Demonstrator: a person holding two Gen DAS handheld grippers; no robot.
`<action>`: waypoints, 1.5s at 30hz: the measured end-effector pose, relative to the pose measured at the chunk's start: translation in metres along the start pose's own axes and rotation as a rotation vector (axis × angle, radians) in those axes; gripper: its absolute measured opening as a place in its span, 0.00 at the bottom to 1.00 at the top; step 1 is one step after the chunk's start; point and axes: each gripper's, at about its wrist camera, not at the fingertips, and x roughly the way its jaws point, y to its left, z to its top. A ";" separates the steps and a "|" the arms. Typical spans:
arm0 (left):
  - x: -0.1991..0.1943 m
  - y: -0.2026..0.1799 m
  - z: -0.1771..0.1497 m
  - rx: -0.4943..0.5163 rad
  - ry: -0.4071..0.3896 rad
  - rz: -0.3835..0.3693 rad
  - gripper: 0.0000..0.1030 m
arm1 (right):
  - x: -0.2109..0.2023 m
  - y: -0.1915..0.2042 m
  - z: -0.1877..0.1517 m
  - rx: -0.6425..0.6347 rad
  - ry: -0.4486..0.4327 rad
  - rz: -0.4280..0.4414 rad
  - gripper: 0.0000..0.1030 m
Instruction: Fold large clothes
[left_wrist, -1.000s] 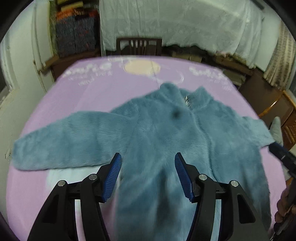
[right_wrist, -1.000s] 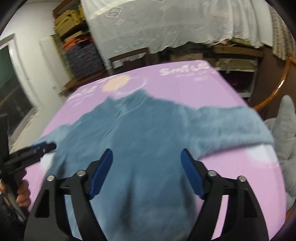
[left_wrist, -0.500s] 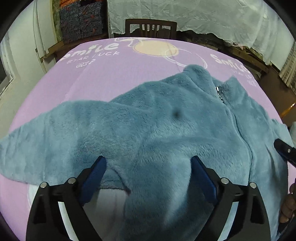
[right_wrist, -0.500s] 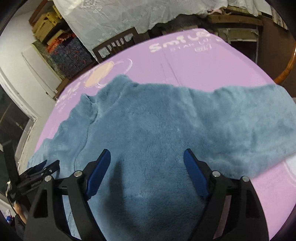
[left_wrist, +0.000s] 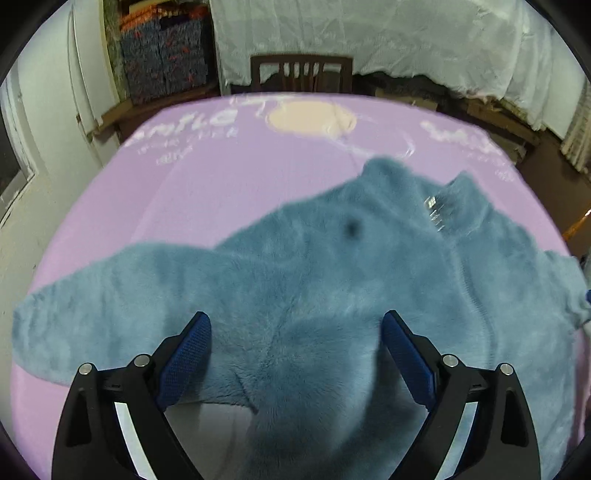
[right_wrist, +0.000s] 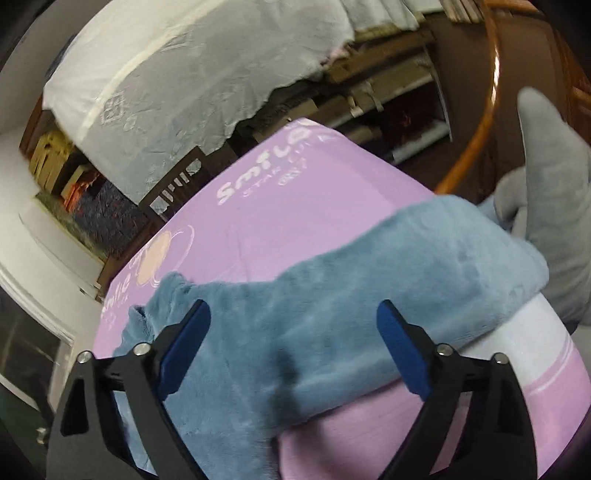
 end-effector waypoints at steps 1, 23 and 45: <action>0.008 0.002 -0.002 -0.006 0.023 0.005 0.92 | 0.002 -0.007 0.001 0.028 0.009 -0.005 0.85; 0.012 0.005 -0.009 -0.022 0.015 -0.010 0.97 | -0.059 -0.122 0.008 0.397 -0.082 -0.243 0.65; 0.011 0.002 -0.011 -0.015 0.014 0.006 0.97 | -0.037 -0.146 0.031 0.409 -0.183 -0.021 0.09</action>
